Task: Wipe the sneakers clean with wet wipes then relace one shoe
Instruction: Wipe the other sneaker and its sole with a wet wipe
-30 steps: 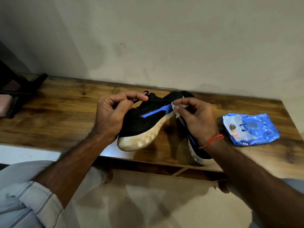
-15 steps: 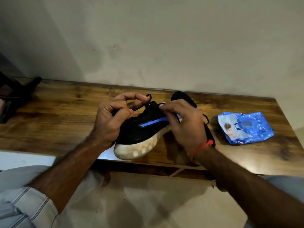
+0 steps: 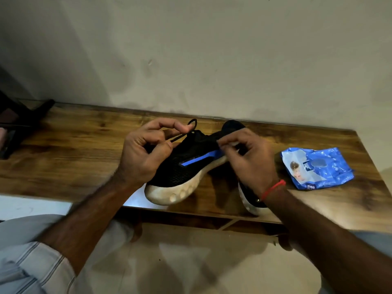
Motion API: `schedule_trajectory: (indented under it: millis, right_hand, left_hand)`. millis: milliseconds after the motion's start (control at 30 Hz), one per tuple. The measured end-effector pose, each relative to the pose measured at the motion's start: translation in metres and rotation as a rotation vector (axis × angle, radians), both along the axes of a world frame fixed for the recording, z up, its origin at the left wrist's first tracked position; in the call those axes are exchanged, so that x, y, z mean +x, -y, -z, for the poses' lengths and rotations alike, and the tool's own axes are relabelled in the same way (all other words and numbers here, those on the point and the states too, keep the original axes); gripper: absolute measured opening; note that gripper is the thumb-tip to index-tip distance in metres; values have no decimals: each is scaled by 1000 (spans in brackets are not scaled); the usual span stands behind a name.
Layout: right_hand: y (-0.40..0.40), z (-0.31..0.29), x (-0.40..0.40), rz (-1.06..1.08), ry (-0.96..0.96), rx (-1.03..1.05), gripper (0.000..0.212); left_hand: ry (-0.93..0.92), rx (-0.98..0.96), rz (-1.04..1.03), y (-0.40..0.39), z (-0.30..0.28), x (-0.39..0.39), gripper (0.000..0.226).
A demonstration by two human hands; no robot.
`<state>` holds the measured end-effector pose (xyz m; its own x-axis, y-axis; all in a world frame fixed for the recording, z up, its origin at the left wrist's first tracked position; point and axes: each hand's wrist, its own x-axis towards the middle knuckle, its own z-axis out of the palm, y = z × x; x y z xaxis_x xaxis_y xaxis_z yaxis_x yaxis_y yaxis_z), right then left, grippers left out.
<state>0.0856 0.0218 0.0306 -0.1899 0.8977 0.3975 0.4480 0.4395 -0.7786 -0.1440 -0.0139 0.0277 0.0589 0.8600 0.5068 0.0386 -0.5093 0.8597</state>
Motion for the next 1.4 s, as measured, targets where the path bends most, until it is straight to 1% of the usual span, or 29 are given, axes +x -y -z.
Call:
schedule_trajectory:
  millis: [67, 100, 133, 200, 233, 300, 367, 433, 500, 567, 633, 667, 733, 767, 800, 833, 900, 967, 1033, 1133, 1200, 1233, 1300, 1400]
  right_hand:
    - [-15, 5, 11, 111, -173, -189, 20]
    - [-20, 8, 15, 143, -237, -236, 20]
    - [-22, 10, 17, 161, -258, -254, 21]
    - [-22, 10, 18, 173, -244, -254, 20]
    - [-21, 9, 17, 176, -228, -245, 21]
    - [-19, 7, 14, 177, -184, -222, 24]
    - [-20, 6, 14, 179, -147, -201, 25]
    - [-22, 9, 15, 189, -146, -207, 25]
    - [-26, 12, 16, 214, -175, -229, 24]
    - [-30, 14, 18, 248, -224, -282, 22]
    - [-32, 14, 21, 268, -286, -351, 21]
    - [-33, 15, 22, 274, -313, -383, 21]
    - [-35, 18, 23, 282, -330, -421, 21]
    - [-35, 21, 23, 279, -327, -441, 21]
    - [-35, 23, 22, 267, -319, -470, 22]
    - [-34, 26, 21, 246, -311, -505, 21]
    - [-32, 31, 19, 199, -274, -554, 21]
    - [-31, 35, 20, 177, -232, -554, 19]
    - [-35, 33, 25, 208, -236, -529, 19]
    - [-46, 21, 40, 336, -334, -493, 25]
    - [-50, 9, 48, 364, -435, -451, 28]
    - [-51, 6, 49, 355, -455, -411, 27]
    - [-48, 3, 46, 289, -388, -312, 21]
    - [-35, 2, 33, 56, -230, -221, 21]
  left_hand:
    - [-109, 66, 7, -3, 6, -1, 27]
    - [-166, 86, 11, -4, 10, -2, 28]
    - [-221, 98, 20, -6, 14, -3, 28]
    - [-344, 96, 66, -7, 18, -8, 27]
    - [-435, 93, 99, -8, 20, -13, 25]
    - [-722, 75, 144, -11, 23, -24, 22]
    - [-1016, -35, 149, -11, 29, -31, 22]
    - [-1182, -159, 123, -10, 33, -30, 32]
    - [-1272, -205, 43, -8, 33, -21, 49]
    - [-1262, -283, -100, -3, 30, -6, 64]
    - [-1225, -426, -262, 3, 23, 15, 79]
    - [-1237, -496, -315, 5, 20, 27, 89]
    - [-1267, -630, -331, 8, 22, 47, 109]
    - [-1266, -698, -311, 7, 25, 54, 114]
    - [-1259, -747, -297, 7, 29, 59, 114]
    - [-1240, -768, -303, 4, 33, 62, 107]
    - [-1136, -776, -360, -3, 37, 62, 79]
    - [-994, -838, -390, -12, 33, 55, 53]
    - [-824, -913, -424, -20, 26, 43, 46]
    - [-468, -1008, -495, -23, 13, 23, 38]
    - [-307, -1095, -438, -20, 8, 14, 33]
    - [-284, -1128, -401, -19, 7, 11, 31]
    - [-306, -1138, -368, -18, 8, 11, 31]
    - [-417, -1081, -397, -19, 11, 18, 38]
